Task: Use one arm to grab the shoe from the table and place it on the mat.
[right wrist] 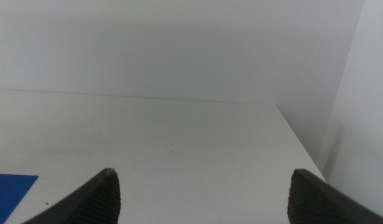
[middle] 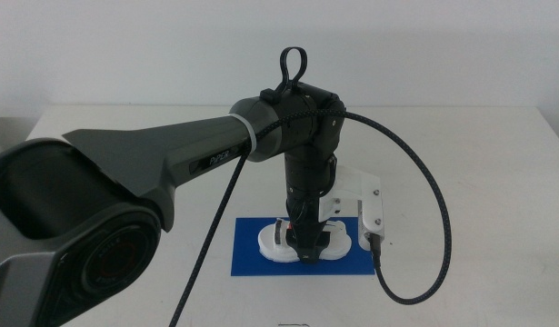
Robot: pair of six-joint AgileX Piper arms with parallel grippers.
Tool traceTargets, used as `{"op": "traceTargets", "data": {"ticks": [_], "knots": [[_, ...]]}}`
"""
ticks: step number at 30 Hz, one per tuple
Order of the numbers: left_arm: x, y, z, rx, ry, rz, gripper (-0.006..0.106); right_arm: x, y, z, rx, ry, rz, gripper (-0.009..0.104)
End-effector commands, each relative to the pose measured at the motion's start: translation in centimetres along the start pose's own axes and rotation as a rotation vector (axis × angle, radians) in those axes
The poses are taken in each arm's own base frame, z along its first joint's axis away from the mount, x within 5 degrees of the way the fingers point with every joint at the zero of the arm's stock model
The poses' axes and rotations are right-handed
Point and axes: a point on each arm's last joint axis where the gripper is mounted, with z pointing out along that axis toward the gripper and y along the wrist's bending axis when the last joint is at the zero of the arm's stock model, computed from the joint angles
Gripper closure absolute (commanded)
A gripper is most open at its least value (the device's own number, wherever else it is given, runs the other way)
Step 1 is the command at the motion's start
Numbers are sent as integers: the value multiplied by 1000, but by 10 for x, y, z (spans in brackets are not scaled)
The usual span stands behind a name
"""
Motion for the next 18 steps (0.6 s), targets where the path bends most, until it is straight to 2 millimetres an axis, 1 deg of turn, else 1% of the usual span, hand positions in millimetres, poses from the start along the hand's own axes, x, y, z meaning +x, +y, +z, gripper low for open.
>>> {"op": "traceTargets", "data": {"ticks": [1, 3, 7, 10, 12, 13, 15, 17, 18], "knots": [[-6, -1, -36, -71, -55, 14, 52, -14, -1, -3, 7, -113, -13, 1], [-5, -1, -36, -73, -53, 15, 28, -14, -1, -3, 7, -113, -13, 1], [-5, -1, -36, -73, -53, 15, 8, -14, -1, -3, 7, -113, -13, 1], [-5, -1, -38, -77, -45, 16, 7, -14, -1, -3, 7, -113, -13, 1], [-3, -2, -45, -83, -37, -5, 7, -14, -1, -3, 7, -113, -13, 1], [-2, -4, -51, -94, -30, -17, 7, -14, -1, -3, 7, -113, -13, 1], [1, -6, -69, -130, -14, -44, 7, -14, -1, -3, 7, -113, -13, 1], [3, -12, -96, -157, -14, -60, 7, -14, -1, -3, 7, -113, -13, 1], [3, -16, -114, -171, -25, -68, 7, -14, -1, -3, 7, -113, -13, 1]]}}
